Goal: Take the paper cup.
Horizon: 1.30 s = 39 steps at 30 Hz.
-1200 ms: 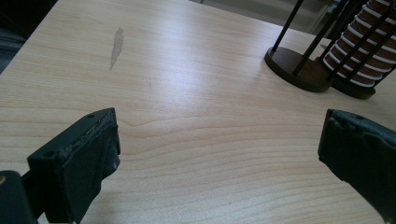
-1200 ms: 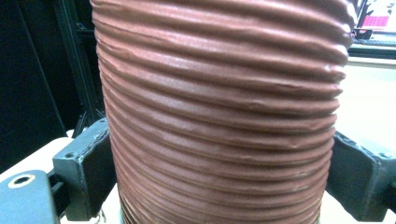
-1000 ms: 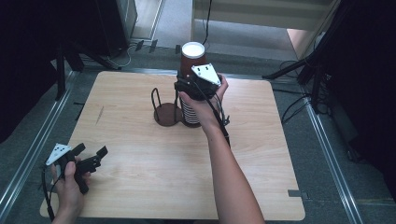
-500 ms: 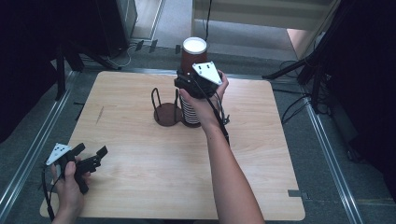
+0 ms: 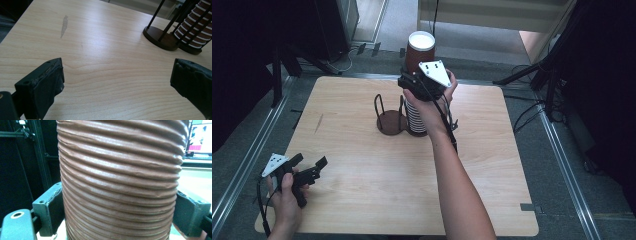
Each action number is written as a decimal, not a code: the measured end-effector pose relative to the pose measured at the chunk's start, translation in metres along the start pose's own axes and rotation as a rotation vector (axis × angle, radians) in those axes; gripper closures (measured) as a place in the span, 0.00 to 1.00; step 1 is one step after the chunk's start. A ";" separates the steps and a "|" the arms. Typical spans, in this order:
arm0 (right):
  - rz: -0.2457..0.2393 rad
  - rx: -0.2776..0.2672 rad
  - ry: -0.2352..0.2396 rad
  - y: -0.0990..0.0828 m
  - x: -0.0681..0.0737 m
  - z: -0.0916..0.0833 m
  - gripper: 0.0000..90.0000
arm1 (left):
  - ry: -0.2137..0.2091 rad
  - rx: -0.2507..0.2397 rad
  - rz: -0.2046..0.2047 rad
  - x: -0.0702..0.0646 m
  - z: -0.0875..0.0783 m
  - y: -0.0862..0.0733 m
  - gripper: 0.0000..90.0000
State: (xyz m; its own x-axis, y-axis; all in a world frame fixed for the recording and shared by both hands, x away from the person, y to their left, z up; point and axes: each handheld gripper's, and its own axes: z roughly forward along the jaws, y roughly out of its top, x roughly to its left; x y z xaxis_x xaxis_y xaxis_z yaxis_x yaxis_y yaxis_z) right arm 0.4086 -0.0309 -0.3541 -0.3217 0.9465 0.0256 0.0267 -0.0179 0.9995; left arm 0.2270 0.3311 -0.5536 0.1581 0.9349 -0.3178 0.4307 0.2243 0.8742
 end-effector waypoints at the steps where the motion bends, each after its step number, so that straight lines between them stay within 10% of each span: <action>1: 0.000 0.000 0.000 0.000 0.000 0.000 0.13 | 0.000 0.000 0.000 0.000 0.000 0.000 0.00; 39: 0.012 -0.082 -0.034 0.049 -0.022 -0.026 0.13 | 0.006 0.000 0.006 -0.001 0.001 0.000 0.00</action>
State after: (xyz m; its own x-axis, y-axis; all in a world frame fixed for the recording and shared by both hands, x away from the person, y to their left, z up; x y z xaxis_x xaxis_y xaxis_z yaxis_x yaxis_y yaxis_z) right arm 0.3921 -0.0611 -0.3051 -0.2893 0.9565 0.0382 -0.0477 -0.0543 0.9974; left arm 0.2276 0.3297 -0.5534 0.1558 0.9379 -0.3100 0.4298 0.2182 0.8762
